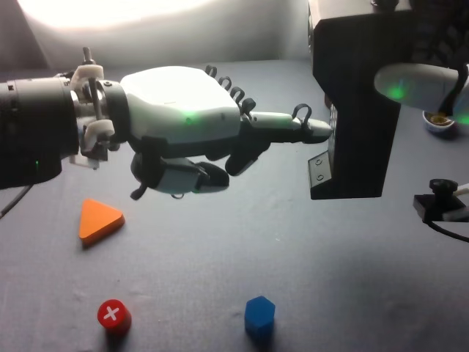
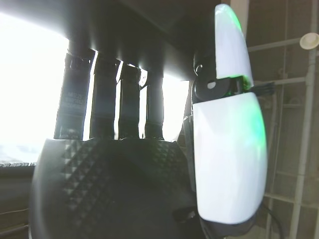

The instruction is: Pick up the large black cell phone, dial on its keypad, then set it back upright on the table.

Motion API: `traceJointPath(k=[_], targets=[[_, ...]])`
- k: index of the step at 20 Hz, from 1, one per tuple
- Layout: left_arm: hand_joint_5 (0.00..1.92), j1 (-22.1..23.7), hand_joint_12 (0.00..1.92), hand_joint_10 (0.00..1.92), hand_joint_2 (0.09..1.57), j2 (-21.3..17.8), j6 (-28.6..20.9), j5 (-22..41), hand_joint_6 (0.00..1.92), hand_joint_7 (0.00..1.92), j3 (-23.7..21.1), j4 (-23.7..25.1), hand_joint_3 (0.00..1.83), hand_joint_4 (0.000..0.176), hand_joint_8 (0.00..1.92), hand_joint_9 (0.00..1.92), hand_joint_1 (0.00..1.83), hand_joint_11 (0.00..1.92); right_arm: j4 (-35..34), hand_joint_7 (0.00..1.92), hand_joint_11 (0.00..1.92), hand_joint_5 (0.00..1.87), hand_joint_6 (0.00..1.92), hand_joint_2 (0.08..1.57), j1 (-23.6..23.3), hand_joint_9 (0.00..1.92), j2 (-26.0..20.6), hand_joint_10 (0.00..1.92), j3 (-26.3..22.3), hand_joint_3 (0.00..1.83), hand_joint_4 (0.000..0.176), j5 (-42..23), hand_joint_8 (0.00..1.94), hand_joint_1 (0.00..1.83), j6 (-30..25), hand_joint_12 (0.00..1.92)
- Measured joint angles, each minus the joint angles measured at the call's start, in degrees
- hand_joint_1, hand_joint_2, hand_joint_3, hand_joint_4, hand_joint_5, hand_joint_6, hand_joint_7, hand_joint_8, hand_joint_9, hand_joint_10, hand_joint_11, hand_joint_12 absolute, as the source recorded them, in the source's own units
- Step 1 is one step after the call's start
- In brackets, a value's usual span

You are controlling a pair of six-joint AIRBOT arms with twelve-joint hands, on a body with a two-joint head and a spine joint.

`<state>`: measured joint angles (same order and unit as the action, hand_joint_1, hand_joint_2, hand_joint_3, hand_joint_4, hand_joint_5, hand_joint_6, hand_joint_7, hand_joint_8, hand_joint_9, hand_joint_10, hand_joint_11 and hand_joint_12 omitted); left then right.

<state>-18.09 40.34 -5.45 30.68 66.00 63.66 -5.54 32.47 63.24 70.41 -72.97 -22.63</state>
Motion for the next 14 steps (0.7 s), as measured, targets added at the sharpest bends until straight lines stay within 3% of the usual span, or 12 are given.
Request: traceJointPath(k=[5,8,14], targets=[[0.03,0.0,1.92,1.92,1.25,-4.11,-0.92,2.19,0.0,0.65,0.92,-0.22,0.06,0.122,1.59,0.79,1.31,0.69,0.83,0.74,0.9,0.91,0.91,1.19,-0.02,0.78,0.02,1.51,0.0,0.0,0.0,-0.02,1.36,1.36,-0.02,1.47],[0.03,-0.5,1.92,1.92,1.23,-6.67,-1.64,1.75,0.0,0.69,1.77,-0.81,0.05,0.12,1.54,0.79,1.32,0.7,0.63,0.77,0.91,0.92,0.92,1.17,-0.13,0.81,0.07,1.48,0.55,0.0,0.0,0.0,1.28,1.36,-0.02,1.45],[0.0,-1.36,1.92,1.92,1.25,-7.04,-1.7,2.62,0.0,0.66,2.58,-2.62,0.06,0.118,1.58,0.81,1.31,0.69,0.76,0.87,0.9,0.94,0.93,1.14,-0.17,0.86,0.07,1.39,1.6,0.0,0.0,0.0,1.12,1.37,-0.02,1.41]])
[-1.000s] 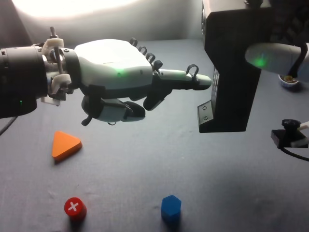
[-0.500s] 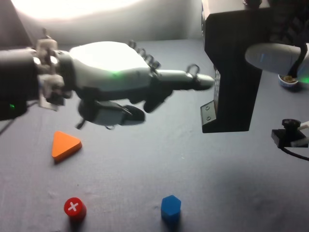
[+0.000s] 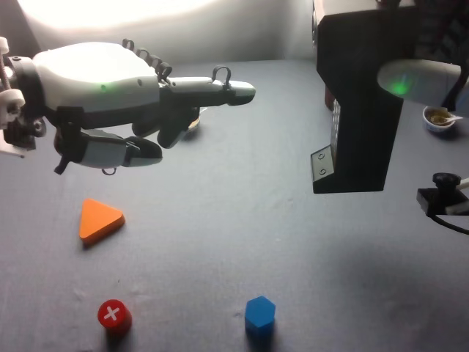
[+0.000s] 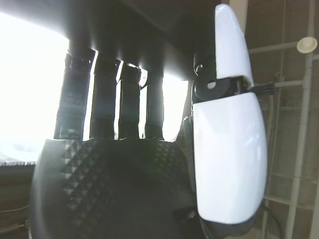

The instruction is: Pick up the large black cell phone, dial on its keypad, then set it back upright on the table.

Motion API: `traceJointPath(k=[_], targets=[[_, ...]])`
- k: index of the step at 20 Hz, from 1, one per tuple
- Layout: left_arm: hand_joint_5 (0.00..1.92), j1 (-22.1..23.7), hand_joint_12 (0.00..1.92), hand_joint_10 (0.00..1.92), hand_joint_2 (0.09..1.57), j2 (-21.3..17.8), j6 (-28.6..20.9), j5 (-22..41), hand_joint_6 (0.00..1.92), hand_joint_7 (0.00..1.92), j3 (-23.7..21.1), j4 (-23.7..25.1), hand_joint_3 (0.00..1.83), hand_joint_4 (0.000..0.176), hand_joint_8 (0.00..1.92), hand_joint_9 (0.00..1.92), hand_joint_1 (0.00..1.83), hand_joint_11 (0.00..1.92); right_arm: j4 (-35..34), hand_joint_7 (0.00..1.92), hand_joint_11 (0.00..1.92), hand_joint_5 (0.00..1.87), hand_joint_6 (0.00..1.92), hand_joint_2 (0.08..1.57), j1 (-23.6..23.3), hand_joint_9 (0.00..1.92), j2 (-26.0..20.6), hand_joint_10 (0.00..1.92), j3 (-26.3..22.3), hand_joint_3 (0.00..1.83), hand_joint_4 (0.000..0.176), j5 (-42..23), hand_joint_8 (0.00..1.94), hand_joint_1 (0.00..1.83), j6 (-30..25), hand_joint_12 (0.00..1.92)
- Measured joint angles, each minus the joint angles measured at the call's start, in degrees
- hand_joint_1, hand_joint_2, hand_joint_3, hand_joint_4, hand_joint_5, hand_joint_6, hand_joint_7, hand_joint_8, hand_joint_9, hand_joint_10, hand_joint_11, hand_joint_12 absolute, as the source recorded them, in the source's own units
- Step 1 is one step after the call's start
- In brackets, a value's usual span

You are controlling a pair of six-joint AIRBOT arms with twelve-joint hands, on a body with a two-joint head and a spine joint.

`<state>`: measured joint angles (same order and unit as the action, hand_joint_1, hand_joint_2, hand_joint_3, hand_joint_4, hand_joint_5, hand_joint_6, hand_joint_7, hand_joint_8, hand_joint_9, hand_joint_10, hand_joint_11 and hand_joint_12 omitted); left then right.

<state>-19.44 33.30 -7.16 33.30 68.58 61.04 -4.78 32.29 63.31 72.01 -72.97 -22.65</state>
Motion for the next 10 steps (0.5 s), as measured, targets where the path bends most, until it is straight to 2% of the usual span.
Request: traceJointPath(k=[4,7,8,10], targets=[[0.02,0.0,1.92,1.92,1.23,1.77,1.01,-0.63,0.0,0.69,-0.68,-1.07,0.06,0.122,1.54,0.77,1.32,0.65,-0.02,0.78,0.86,0.89,0.98,1.18,0.0,0.79,0.0,1.49,0.15,0.0,0.0,0.0,1.29,1.36,0.02,1.52],[0.02,0.0,1.92,1.92,1.24,3.3,1.97,-1.33,0.0,0.67,-0.85,-1.68,0.06,0.117,1.56,0.77,1.31,0.63,-0.07,0.8,0.84,0.93,0.92,1.17,0.0,0.79,0.0,1.48,0.15,0.0,0.0,0.0,1.26,1.36,0.0,1.49],[0.02,0.0,1.92,1.92,1.24,3.67,2.29,-1.7,0.0,0.67,-0.83,-2.05,0.06,0.118,1.57,0.77,1.31,0.63,-0.07,0.78,0.82,0.93,0.93,1.18,0.0,0.77,0.0,1.51,0.15,0.0,0.0,0.0,1.28,1.36,0.0,1.54],[0.01,0.0,1.92,1.92,1.24,4.39,2.64,-2.32,0.0,0.67,-0.83,-2.25,0.07,0.122,1.57,0.78,1.31,0.65,0.04,0.8,0.85,0.95,0.9,1.16,0.0,0.8,0.0,1.47,0.15,0.0,0.0,-0.02,1.23,1.36,0.0,1.49]])
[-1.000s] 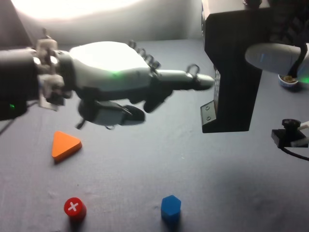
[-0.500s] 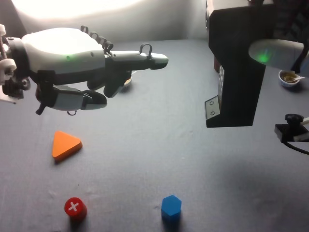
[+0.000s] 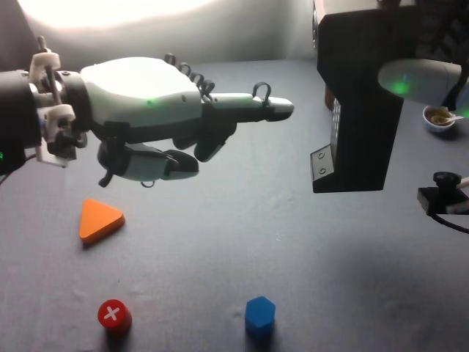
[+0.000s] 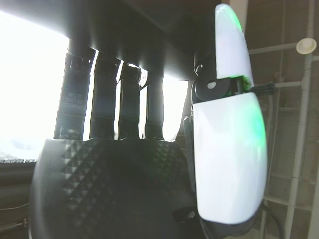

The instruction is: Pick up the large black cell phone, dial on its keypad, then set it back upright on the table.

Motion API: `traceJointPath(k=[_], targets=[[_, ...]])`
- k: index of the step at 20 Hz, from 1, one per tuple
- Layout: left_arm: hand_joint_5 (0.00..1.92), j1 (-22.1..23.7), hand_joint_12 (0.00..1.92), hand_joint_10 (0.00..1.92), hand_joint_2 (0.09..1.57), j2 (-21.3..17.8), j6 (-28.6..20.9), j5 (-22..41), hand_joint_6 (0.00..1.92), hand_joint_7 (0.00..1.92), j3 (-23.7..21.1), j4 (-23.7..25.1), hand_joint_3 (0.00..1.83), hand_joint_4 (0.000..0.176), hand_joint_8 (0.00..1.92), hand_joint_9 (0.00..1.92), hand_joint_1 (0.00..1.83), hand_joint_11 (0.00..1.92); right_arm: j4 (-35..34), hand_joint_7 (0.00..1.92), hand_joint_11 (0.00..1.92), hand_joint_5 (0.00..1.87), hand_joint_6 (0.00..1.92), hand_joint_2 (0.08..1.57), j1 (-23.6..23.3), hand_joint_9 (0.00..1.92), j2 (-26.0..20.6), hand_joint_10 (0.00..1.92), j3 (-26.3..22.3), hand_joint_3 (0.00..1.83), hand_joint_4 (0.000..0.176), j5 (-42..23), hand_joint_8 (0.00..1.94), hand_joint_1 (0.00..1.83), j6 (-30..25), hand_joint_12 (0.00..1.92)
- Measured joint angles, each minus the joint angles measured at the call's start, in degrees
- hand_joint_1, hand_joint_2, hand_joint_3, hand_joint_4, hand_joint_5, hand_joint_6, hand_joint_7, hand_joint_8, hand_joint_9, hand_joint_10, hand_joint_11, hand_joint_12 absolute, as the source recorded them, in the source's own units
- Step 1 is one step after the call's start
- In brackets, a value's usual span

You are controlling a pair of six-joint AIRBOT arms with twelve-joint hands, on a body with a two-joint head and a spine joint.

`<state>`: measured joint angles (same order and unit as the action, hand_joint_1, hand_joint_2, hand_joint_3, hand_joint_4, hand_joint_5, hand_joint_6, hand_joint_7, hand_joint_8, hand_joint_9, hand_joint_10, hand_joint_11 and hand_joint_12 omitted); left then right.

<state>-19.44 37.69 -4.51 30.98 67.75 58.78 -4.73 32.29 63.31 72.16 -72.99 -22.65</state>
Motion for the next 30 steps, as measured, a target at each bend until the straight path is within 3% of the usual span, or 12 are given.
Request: traceJointPath(k=[5,13,17,19,21,24,26,27,30], targets=[[0.03,0.0,1.92,1.92,1.25,2.23,1.29,-0.87,0.0,0.65,-0.02,-1.42,0.08,0.124,1.6,0.72,1.31,0.61,-0.07,0.8,0.82,0.95,0.89,1.16,0.0,0.8,0.02,1.47,0.0,0.0,0.0,0.02,1.24,1.36,0.02,1.47],[0.04,0.0,1.92,1.92,1.23,3.96,3.21,-3.21,0.0,0.66,-1.73,-4.52,0.09,0.125,1.59,0.8,1.31,0.65,-0.2,0.81,0.82,0.93,0.86,1.17,0.0,0.78,0.37,1.49,0.0,0.0,0.0,0.02,1.28,1.36,0.02,1.44],[0.04,0.0,1.92,1.92,1.23,3.93,3.21,-3.96,0.0,0.65,-2.56,-5.29,0.1,0.127,1.6,0.79,1.31,0.63,-0.59,0.8,0.83,0.94,0.86,1.17,0.0,0.76,0.37,1.51,0.02,0.0,0.0,0.0,1.3,1.36,0.02,1.5],[0.01,0.11,1.92,1.92,1.23,3.8,2.56,-3.89,0.0,0.64,-2.56,-5.29,0.11,0.117,1.61,0.77,1.3,0.62,-0.57,0.79,0.83,0.94,0.86,1.17,0.0,0.77,0.39,1.51,0.02,0.0,0.0,0.0,1.29,1.36,0.02,1.51],[0.03,0.94,1.92,1.92,1.22,2.23,0.76,-2.69,0.0,0.66,-2.93,-4.87,0.12,0.122,1.59,0.77,1.31,0.6,-0.55,0.78,0.83,0.93,0.89,1.18,0.0,0.76,0.42,1.52,0.0,0.0,0.0,0.02,1.31,1.36,0.02,1.53],[0.03,2.45,1.92,1.92,1.22,-2.64,-5.07,1.05,0.0,0.65,-3.23,-3.63,0.14,0.12,1.6,0.78,1.31,0.61,-0.55,0.77,0.85,0.93,0.9,1.18,0.0,0.76,0.42,1.52,0.02,0.0,0.0,0.0,1.31,1.36,0.02,1.54],[0.03,2.69,1.92,1.92,1.22,-4.44,-11.78,2.75,0.0,0.64,-3.23,1.6,0.14,0.121,1.61,0.77,1.3,0.61,-0.63,0.74,0.84,0.91,0.93,1.19,0.0,0.73,0.42,1.55,0.07,0.0,0.0,0.0,1.36,1.35,0.0,1.58],[0.02,3.15,1.92,1.92,1.15,-5.11,-15.58,5.05,0.01,0.65,-3.23,4.11,0.28,0.122,1.62,0.84,1.31,0.7,-0.59,0.74,0.82,0.91,0.92,1.19,0.0,0.73,0.42,1.57,0.13,0.0,0.0,0.07,1.36,1.35,0.04,1.6],[0.03,5.79,1.92,1.92,1.14,-6.43,-33.77,13.33,0.0,0.65,-2.49,13.09,0.29,0.109,1.62,0.84,1.31,0.72,-1.4,0.72,0.83,0.91,0.91,1.2,0.0,0.72,0.48,1.57,0.22,0.0,0.0,0.02,1.41,1.35,0.26,1.59]])
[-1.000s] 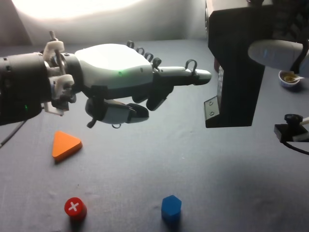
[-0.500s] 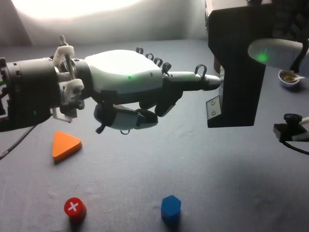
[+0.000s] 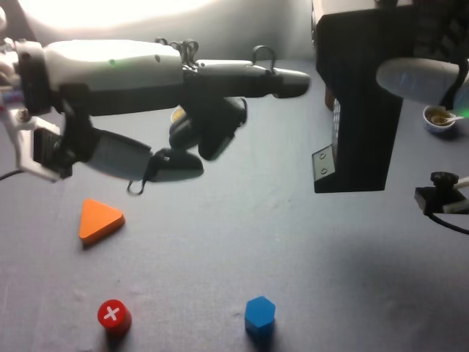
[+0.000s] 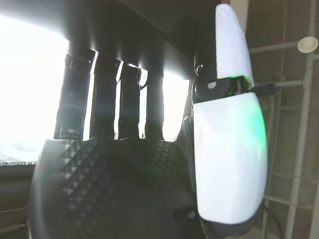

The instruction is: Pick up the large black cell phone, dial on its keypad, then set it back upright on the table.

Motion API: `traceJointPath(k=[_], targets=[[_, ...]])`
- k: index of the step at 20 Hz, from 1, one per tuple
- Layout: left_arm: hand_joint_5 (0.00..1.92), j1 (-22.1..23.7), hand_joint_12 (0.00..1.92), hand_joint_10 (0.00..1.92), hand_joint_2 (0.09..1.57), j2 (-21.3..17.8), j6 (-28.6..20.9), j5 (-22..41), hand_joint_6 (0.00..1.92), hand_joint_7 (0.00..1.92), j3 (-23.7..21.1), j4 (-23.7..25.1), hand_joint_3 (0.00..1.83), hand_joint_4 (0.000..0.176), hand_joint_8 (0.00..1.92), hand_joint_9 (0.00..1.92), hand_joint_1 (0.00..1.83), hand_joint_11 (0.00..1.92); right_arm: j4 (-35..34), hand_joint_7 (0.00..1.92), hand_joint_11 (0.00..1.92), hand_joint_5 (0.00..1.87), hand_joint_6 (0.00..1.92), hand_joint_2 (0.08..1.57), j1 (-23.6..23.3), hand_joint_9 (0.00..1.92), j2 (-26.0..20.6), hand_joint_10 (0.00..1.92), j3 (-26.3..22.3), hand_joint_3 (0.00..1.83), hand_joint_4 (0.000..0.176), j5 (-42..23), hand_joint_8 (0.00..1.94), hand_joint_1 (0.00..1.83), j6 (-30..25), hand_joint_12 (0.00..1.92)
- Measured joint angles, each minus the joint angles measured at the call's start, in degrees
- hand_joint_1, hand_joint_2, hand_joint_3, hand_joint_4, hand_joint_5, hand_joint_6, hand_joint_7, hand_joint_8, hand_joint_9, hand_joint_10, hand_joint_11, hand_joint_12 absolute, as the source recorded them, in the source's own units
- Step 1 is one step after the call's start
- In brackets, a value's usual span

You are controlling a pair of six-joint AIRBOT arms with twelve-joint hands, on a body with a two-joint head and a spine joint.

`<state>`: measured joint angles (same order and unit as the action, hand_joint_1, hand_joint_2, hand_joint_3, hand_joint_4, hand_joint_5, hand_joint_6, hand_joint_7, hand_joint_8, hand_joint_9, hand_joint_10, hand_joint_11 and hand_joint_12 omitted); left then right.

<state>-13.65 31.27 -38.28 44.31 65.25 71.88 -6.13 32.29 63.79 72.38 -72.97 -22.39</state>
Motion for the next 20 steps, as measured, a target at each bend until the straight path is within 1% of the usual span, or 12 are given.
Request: traceJointPath(k=[2,4,5,8,9,10,11,13,14,15,17,20], targets=[[0.05,-0.17,1.92,1.92,1.12,0.0,-12.41,6.73,0.01,0.69,1.88,6.97,0.29,0.103,1.56,0.82,1.32,0.7,-0.9,0.77,0.84,0.91,0.92,1.19,0.0,0.76,-0.02,1.52,0.07,0.0,0.0,-0.22,1.33,1.36,0.09,1.53],[0.07,-0.85,1.92,1.92,1.12,-0.44,-15.56,7.54,0.01,0.69,0.96,10.71,0.28,0.098,1.56,0.79,1.32,0.68,-1.33,0.79,0.84,0.9,0.93,1.18,-0.02,0.77,0.04,1.51,0.26,0.0,0.0,-0.33,1.32,1.36,0.39,1.52],[0.11,-0.63,1.92,1.92,1.15,-0.55,-24.13,6.64,0.0,0.7,0.61,15.32,0.22,0.072,1.54,0.78,1.32,0.66,-1.79,0.82,0.87,0.9,0.93,1.17,-0.02,0.81,0.22,1.47,0.26,0.0,0.0,-0.48,1.26,1.36,0.59,1.49],[0.16,-2.16,1.92,1.92,1.2,-0.48,-46.31,2.36,0.0,0.7,2.62,21.18,0.11,0.059,1.51,0.78,1.32,0.68,-3.3,0.86,0.89,0.87,0.96,1.16,0.35,0.85,0.74,1.44,0.52,0.0,0.0,-1.14,1.19,1.37,1.51,1.47],[0.16,-1.53,1.92,1.92,1.2,-0.57,-47.32,1.29,0.0,0.7,2.91,21.84,0.11,0.059,1.51,0.78,1.32,0.68,-3.56,0.86,0.89,0.87,0.96,1.16,0.76,0.85,0.79,1.44,0.76,0.0,0.0,-1.79,1.19,1.37,1.6,1.47],[0.19,-1.16,1.92,1.92,1.17,-0.83,-47.25,0.37,0.0,0.77,2.89,20.37,0.07,0.029,1.4,0.77,1.32,0.68,-3.69,0.88,0.9,0.87,0.94,1.15,1.25,0.86,0.98,1.43,1.25,0.0,0.0,-3.08,1.14,1.37,1.64,1.47],[0.19,-0.87,1.92,1.92,1.17,-0.83,-47.15,0.31,0.0,0.77,2.67,18.29,0.07,0.029,1.4,0.77,1.32,0.68,-4.24,0.88,0.9,0.87,0.94,1.15,1.68,0.86,1.11,1.43,1.51,0.0,0.0,-3.87,1.14,1.37,1.66,1.47],[0.38,-0.87,1.75,1.16,1.18,-0.83,-47.36,0.83,0.0,0.81,1.57,15.69,0.0,0.004,0.45,0.6,0.75,0.31,-4.87,0.9,0.9,0.85,0.95,1.15,2.6,0.88,1.38,1.4,2.25,0.0,0.0,-4.81,1.12,1.37,1.86,1.41],[0.39,-0.87,1.72,1.09,1.18,-0.83,-47.36,1.36,0.0,0.86,1.27,16.24,0.0,0.004,0.31,0.62,0.74,0.31,-4.83,0.9,0.89,0.85,0.95,1.15,3.19,0.88,1.4,1.4,2.69,0.0,0.0,-5.51,1.12,1.37,1.92,1.41],[0.39,-0.79,1.48,0.73,1.22,-1.18,-47.32,1.66,0.0,0.88,0.68,17.14,0.0,0.0,0.1,0.69,0.59,0.38,-4.87,0.89,0.89,0.9,0.88,1.14,4.11,0.9,1.42,1.38,3.15,0.0,0.0,-6.64,1.12,1.37,1.97,1.38],[0.33,-0.39,1.19,0.34,1.26,-1.9,-47.34,1.9,0.0,0.63,0.13,16.83,0.0,0.007,0.0,0.54,0.32,0.21,-5.25,0.91,0.92,0.91,0.87,1.13,5.7,0.93,1.49,1.34,4.04,0.0,0.0,-8.35,1.08,1.38,1.97,1.35],[0.31,-0.7,1.0,0.03,1.24,-2.73,-47.36,1.38,0.0,0.39,-0.92,16.7,0.0,0.018,0.0,0.39,0.12,0.02,-7.06,0.9,0.92,0.92,0.86,1.13,7.3,0.93,1.86,1.34,4.68,0.0,0.0,-10.08,1.1,1.38,2.36,1.35]])
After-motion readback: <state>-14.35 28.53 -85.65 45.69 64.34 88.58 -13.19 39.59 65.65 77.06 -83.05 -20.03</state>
